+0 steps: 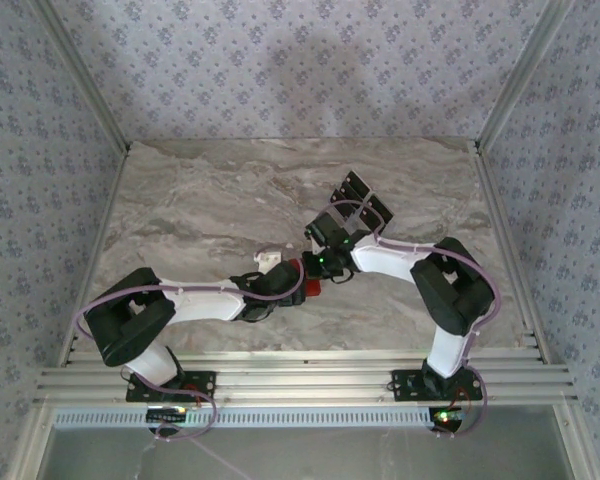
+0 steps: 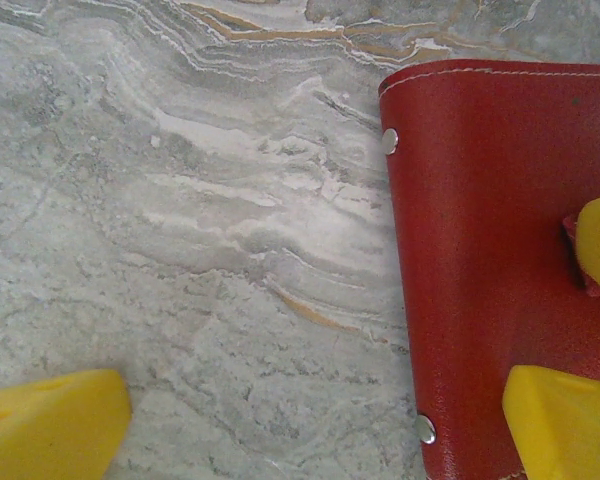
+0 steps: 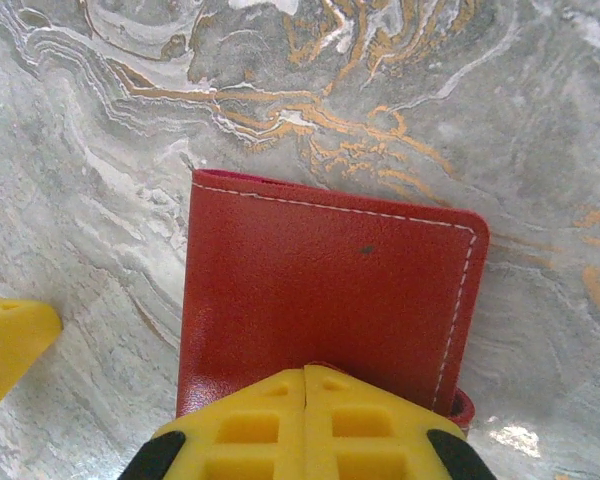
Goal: Put the credit cards into the card holder
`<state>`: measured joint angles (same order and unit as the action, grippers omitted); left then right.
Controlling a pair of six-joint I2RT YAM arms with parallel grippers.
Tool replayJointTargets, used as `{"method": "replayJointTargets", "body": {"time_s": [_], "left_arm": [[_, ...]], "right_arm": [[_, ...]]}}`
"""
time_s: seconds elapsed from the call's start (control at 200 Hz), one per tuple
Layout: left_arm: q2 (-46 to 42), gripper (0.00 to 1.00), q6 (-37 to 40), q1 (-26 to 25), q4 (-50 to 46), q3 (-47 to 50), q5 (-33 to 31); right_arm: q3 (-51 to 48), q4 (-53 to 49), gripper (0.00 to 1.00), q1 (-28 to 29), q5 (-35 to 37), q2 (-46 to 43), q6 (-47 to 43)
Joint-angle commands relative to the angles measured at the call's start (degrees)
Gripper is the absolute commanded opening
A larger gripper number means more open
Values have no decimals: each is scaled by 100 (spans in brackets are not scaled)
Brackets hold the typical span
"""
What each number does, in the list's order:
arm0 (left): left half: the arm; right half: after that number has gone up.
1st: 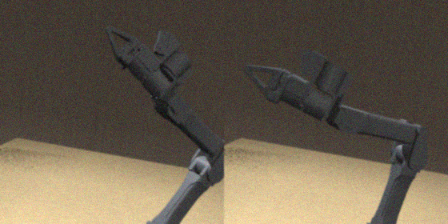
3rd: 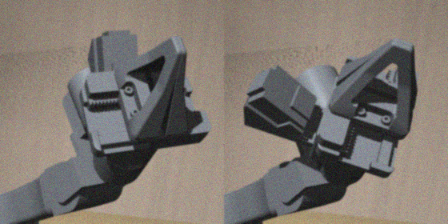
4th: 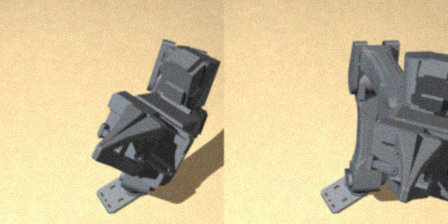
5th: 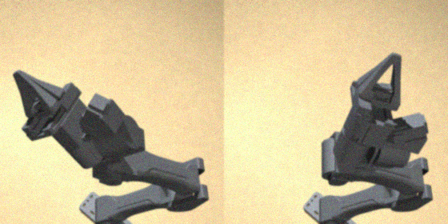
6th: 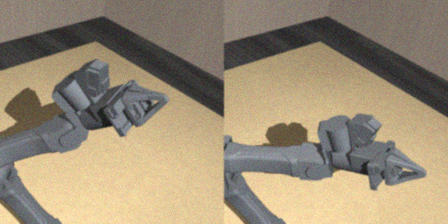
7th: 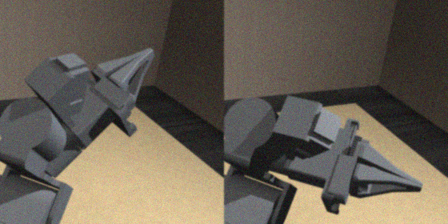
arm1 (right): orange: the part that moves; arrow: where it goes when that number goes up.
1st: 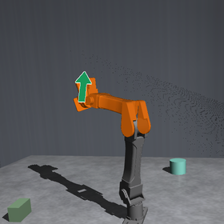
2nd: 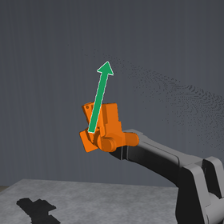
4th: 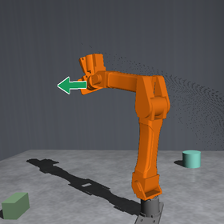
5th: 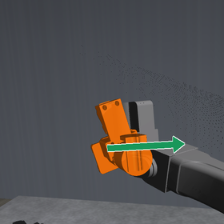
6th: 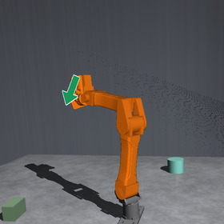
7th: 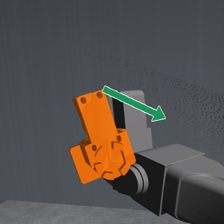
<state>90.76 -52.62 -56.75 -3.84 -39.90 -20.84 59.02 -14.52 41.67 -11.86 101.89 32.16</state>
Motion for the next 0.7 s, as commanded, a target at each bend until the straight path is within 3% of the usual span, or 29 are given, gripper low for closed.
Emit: {"method": "replayJointTargets", "body": {"time_s": [0.0, 0.245, 0.435, 0.635, 0.695], "left_arm": [[374, 99, -187, 23, -173, 290, 625], [301, 99, -154, 24, -253, 245, 558], [-51, 100, 94, 114, -686, -14, 299], [-1139, 100, 480, 217, -1482, -491, -289], [-1527, 100, 613, 232, -1749, -651, -620]], "right_arm": [[-552, -710, 0, 73, 122, 367, 218], [-350, -619, 1, 76, 10, 271, 170], [851, -900, 27, 66, -242, 362, -60], [2068, -1111, 60, -118, -505, 266, 26], [2253, -1177, 74, -213, -505, 120, 53]]}}
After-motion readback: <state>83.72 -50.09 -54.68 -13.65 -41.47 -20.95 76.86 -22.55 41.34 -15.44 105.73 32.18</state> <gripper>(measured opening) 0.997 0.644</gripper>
